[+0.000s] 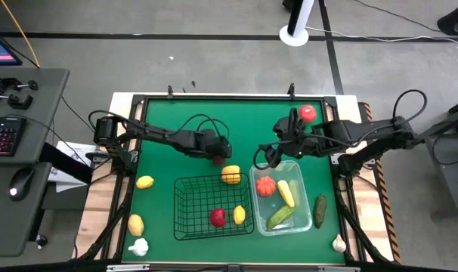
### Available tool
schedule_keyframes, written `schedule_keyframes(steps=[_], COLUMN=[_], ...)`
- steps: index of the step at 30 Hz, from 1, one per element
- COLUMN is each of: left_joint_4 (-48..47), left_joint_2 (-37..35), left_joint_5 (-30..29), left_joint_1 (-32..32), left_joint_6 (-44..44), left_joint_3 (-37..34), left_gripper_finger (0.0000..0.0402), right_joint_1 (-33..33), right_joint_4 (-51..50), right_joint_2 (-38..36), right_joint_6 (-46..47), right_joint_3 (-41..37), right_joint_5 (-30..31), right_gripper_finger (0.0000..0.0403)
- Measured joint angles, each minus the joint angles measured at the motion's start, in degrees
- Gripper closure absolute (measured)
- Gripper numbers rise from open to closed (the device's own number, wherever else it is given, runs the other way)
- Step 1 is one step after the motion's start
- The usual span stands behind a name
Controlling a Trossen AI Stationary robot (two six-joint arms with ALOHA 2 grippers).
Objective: Sort produce into baskets
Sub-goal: Put the apple into the black basket
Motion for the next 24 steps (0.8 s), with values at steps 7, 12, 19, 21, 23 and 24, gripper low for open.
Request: schedule_keyframes(steps=[7, 12, 19, 21, 23, 24], left_joint_4=[10.0, 11.0, 17.5, 17.0, 15.5, 14.6], left_joint_2=[0.3, 0.3, 0.0, -1.9, -4.9, -6.9], left_joint_5=[1.7, 1.1, 4.3, 4.5, 4.0, 3.5], left_joint_1=[-0.3, -0.2, 0.0, 0.2, 0.6, 1.0], left_joint_6=[-2.7, -1.7, 10.3, 13.5, 17.4, 19.3], left_joint_3=[-5.5, -6.3, -6.6, -6.3, -6.2, -6.2], left_gripper_finger=[0.0078, 0.0078, 0.0096, 0.0111, 0.0125, 0.0129], right_joint_1=[-0.4, -1.2, -1.6, -1.6, -1.6, -1.6], right_joint_4=[0.1, 0.7, 0.9, 0.9, 1.0, 1.1], right_joint_2=[0.1, 0.1, 0.1, 0.1, 0.1, 0.1], right_joint_6=[-0.9, -0.8, -0.9, -0.9, -0.9, -1.1], right_joint_3=[0.0, 0.0, 0.0, 0.0, 0.0, 0.0], right_joint_5=[1.7, 2.0, 2.0, 2.0, 2.1, 2.1], right_gripper_finger=[0.0038, 0.0038, 0.0038, 0.0038, 0.0038, 0.0038])
